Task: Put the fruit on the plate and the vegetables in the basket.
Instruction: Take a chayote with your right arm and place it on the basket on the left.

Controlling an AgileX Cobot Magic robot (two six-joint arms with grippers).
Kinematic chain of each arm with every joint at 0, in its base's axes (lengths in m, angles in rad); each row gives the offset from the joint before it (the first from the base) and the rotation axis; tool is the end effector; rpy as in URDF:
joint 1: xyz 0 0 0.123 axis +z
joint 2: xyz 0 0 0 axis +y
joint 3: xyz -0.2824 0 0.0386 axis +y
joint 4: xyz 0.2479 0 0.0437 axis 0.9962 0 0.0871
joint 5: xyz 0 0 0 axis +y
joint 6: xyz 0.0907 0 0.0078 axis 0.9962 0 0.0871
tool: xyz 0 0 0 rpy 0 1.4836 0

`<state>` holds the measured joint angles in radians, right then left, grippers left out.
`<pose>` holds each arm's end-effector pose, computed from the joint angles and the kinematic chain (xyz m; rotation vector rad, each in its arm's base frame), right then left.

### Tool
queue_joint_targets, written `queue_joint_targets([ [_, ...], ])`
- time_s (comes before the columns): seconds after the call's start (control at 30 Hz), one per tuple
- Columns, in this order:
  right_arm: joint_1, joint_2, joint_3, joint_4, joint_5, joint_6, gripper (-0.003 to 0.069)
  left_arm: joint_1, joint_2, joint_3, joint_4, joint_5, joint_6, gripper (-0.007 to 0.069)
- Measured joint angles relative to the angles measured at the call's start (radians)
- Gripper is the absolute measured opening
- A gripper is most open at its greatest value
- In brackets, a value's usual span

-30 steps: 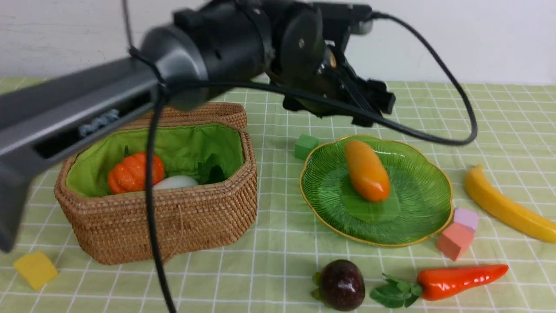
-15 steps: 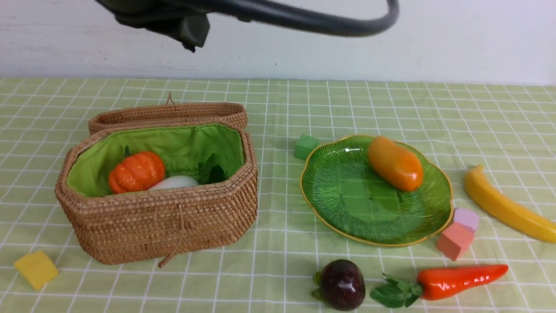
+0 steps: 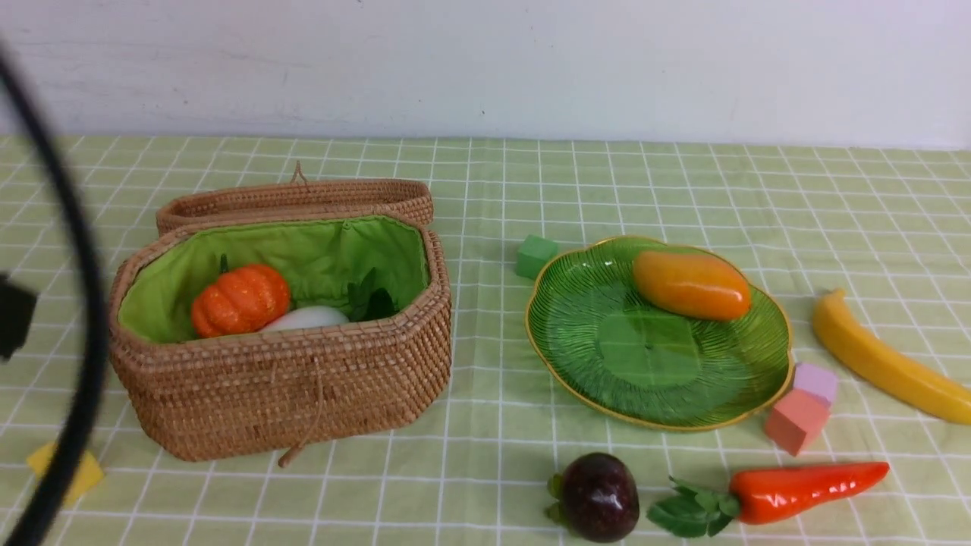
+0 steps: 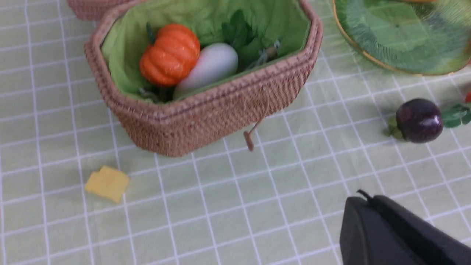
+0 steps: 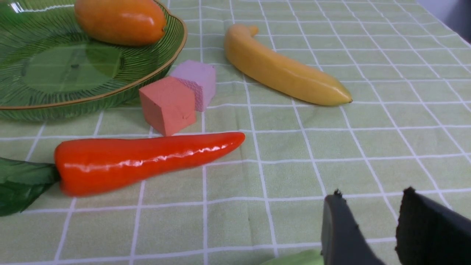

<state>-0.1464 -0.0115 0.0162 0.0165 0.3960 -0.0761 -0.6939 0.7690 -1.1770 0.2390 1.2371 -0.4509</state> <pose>0.0514 -0.0070 0.1727 0.0763 1.8850 -0.1359 0.0899 -0.0483 0.4261 0.2544 2.2846 -0.2951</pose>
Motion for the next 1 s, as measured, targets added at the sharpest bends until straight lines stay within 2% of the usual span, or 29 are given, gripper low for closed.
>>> queue_joint_targets([
  [0.2,0.0,0.0,0.0,0.0,0.0,0.0,0.0242,0.0,-0.222,0.209,-0.007,-0.023,-0.098,-0.0013],
  [0.33,0.0,0.0,0.0,0.0,0.0,0.0,0.0242,0.0,-0.285,0.25,-0.009,-0.06,-0.183,-0.0013],
  [0.83,0.0,0.0,0.0,0.0,0.0,0.0,0.0242,0.0,-0.294,0.253,-0.012,-0.066,-0.209,-0.0013],
  [0.97,0.0,0.0,0.0,0.0,0.0,0.0,0.0242,0.0,-0.294,0.267,0.04,-0.132,-0.21,-0.0013],
  [1.0,0.0,0.0,0.0,0.0,0.0,0.0,0.0242,0.0,-0.294,0.302,0.088,-0.219,-0.21,-0.0013],
])
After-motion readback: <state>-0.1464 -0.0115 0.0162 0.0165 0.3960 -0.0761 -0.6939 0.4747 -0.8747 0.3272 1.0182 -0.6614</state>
